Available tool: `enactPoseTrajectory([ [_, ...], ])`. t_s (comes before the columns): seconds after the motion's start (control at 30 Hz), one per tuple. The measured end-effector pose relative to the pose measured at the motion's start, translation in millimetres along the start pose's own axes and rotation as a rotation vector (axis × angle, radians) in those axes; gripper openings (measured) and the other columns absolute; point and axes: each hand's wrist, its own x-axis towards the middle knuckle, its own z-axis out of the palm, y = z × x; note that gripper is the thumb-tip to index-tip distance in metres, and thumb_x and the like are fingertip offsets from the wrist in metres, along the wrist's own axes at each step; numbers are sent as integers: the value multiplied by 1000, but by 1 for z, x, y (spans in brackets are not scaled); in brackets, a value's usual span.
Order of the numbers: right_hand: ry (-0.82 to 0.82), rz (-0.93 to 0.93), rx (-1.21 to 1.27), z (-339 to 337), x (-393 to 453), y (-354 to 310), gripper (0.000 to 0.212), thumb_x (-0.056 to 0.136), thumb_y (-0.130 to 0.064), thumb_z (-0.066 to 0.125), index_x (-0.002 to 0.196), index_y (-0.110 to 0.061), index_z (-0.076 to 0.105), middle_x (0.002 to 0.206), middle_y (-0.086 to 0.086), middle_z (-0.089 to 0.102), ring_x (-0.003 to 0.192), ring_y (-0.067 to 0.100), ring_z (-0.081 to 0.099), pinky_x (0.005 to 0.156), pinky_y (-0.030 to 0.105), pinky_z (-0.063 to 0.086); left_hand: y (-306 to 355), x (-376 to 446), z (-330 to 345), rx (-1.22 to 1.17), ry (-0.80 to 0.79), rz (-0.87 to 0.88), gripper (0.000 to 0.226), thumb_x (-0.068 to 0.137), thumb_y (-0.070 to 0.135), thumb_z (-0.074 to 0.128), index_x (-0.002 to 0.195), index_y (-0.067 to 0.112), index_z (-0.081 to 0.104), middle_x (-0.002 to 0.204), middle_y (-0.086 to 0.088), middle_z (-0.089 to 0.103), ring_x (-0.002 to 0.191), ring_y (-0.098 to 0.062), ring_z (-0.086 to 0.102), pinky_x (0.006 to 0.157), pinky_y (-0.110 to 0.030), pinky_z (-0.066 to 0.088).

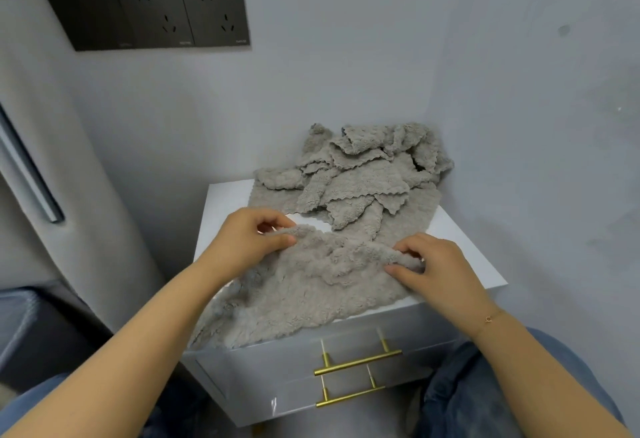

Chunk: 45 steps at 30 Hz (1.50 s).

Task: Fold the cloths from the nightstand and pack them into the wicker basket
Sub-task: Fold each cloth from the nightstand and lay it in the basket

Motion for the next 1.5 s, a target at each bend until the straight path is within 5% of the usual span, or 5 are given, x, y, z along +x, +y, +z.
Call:
enactPoseTrajectory([
  [0.3, -347, -46, 209, -46, 47, -47, 25, 80, -28, 78, 72, -14, 60, 70, -6, 47, 66, 7, 42, 63, 22, 36, 8, 14, -87, -142, 141, -25, 7, 91, 21, 67, 92, 15, 70, 93, -6, 71, 81, -17, 61, 74, -30, 48],
  [0.67, 201, -186, 179, -97, 175, -115, 15, 94, -31, 61, 90, -17, 56, 82, 5, 63, 79, 25, 62, 72, 44, 51, 62, 82, -163, -194, 484, 90, 18, 103, 28, 44, 110, 14, 52, 95, -4, 57, 79, -16, 51, 65, -28, 41],
  [0.83, 313, -267, 347, -111, 167, -128, 4, 93, -15, 63, 90, -18, 61, 83, -10, 60, 76, 8, 56, 70, 23, 47, 59, 51, -164, -343, 546, 254, 18, 96, 16, 58, 97, 32, 51, 103, 2, 57, 93, -13, 56, 77, -26, 47],
  [1.37, -505, 111, 495, -53, 8, -43, 6, 70, -23, 78, 75, -22, 79, 77, 2, 75, 71, 11, 68, 72, 17, 51, -55, -96, -77, 162, -332, 98, 18, 74, 43, 79, 79, 33, 65, 97, 20, 69, 87, -14, 63, 83, -35, 52],
  [1.5, -701, 169, 531, -57, 2, -39, 5, 73, -18, 79, 78, -17, 80, 64, 4, 65, 57, 8, 51, 61, 14, 41, -49, -106, -80, 67, -482, 50, 26, 77, 43, 79, 69, 26, 61, 68, 11, 56, 66, -9, 50, 67, -26, 44],
])
